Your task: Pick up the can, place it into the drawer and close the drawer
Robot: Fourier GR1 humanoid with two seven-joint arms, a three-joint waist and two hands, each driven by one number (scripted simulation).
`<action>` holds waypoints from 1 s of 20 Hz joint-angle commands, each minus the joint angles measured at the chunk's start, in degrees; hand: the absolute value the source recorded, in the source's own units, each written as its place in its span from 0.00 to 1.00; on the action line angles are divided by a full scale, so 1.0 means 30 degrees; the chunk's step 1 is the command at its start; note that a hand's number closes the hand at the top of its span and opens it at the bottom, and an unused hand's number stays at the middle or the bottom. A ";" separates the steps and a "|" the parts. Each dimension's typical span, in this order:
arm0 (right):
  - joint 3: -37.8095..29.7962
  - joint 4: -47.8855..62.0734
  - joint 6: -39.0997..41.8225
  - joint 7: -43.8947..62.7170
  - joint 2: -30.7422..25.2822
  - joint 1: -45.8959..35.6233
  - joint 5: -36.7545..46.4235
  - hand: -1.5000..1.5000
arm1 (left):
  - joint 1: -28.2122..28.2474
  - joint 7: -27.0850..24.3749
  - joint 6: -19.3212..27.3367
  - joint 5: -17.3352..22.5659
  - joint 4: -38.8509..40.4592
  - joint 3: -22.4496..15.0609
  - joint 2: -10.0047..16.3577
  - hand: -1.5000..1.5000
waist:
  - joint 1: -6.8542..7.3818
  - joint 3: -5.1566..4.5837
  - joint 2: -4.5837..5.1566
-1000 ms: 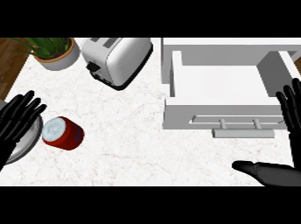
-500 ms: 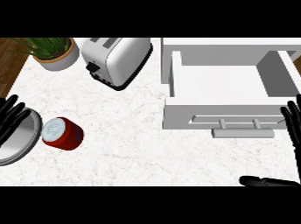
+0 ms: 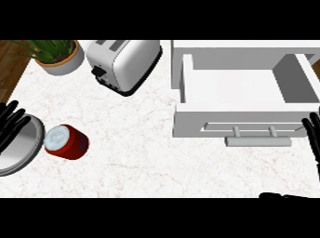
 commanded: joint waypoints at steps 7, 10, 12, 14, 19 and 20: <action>-0.1161 0.0433 0.1174 -0.1255 -0.0031 0.0868 -0.0567 0.00 | -0.1650 -0.3101 -0.1297 -0.3375 0.4726 -0.0204 -0.1096 0.00 | -0.0058 -0.0007 0.0017; -0.1716 0.0269 0.1726 -0.1579 -0.0075 0.1392 -0.0752 0.00 | -0.2216 -0.0881 -0.0276 -0.2465 0.3400 -0.0173 -0.1132 0.00 | -0.0032 0.0000 0.0000; -0.1093 0.0998 0.1641 -0.2633 0.0435 0.1587 -0.0016 0.00 | -0.1846 -0.4793 -0.1780 -0.4411 0.6285 0.0208 -0.1037 0.00 | -0.0047 -0.0007 0.0016; -0.1781 0.1547 0.1486 -0.1344 -0.0203 -0.0071 -0.0278 0.00 | -0.1754 -0.4164 -0.1432 -0.4511 0.6094 0.0003 -0.1225 0.00 | 0.0013 -0.0004 0.0014; -0.2166 -0.0005 0.2306 -0.1177 -0.0058 0.1464 -0.1067 0.00 | -0.2096 -0.5432 -0.0431 -0.6090 0.7462 -0.0390 -0.2116 0.00 | -0.0052 -0.0005 0.0006; -0.2605 0.0838 0.2083 -0.1462 -0.0175 0.0487 -0.1353 0.00 | -0.2901 -0.6906 -0.1011 -0.6389 0.9692 0.0402 -0.1232 0.00 | -0.0071 -0.0009 0.0026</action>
